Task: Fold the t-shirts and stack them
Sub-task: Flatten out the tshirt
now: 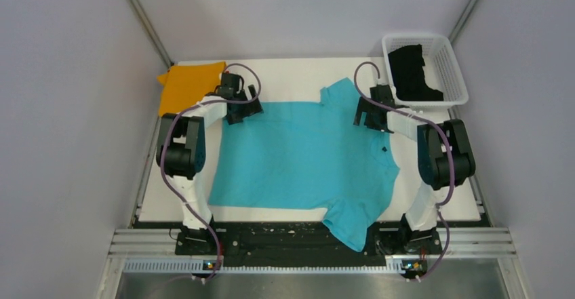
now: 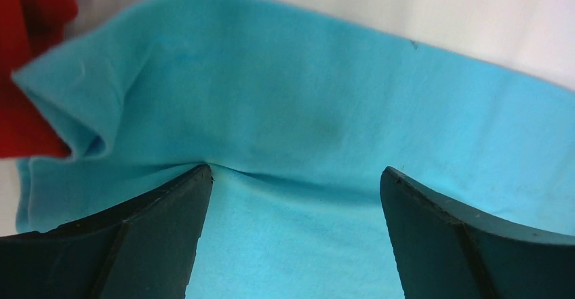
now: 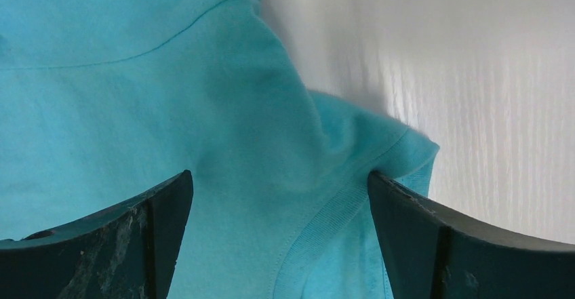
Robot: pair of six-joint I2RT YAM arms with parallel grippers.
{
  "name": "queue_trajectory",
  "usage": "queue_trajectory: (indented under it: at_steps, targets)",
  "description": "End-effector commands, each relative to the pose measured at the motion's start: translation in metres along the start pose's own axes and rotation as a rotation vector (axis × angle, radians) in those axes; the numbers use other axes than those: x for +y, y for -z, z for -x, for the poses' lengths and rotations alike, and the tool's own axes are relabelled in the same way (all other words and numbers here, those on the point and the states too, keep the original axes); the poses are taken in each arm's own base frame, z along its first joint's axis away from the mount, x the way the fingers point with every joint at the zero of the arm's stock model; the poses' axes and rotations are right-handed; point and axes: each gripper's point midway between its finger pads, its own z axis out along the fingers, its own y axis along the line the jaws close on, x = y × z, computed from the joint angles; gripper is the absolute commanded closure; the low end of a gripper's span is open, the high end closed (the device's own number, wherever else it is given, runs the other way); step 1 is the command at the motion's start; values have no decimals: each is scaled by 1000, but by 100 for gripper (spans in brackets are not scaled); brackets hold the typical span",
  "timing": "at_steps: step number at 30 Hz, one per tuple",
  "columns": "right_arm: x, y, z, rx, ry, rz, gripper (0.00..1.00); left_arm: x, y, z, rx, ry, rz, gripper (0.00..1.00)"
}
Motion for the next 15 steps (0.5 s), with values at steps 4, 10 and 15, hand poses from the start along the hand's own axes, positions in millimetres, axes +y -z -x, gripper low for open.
queue_trajectory:
  at_steps: [4,10,15]
  targets:
    - [-13,-24,27,4,12,-36,1,-8,-20,28,-27,24,4,1]
    - [-6,-43,47,-12,38,-32,1,-11,-29,40,-34,33,12,1]
    - [-2,-40,61,-34,39,-23,1,-14,-19,42,-42,38,1,1]
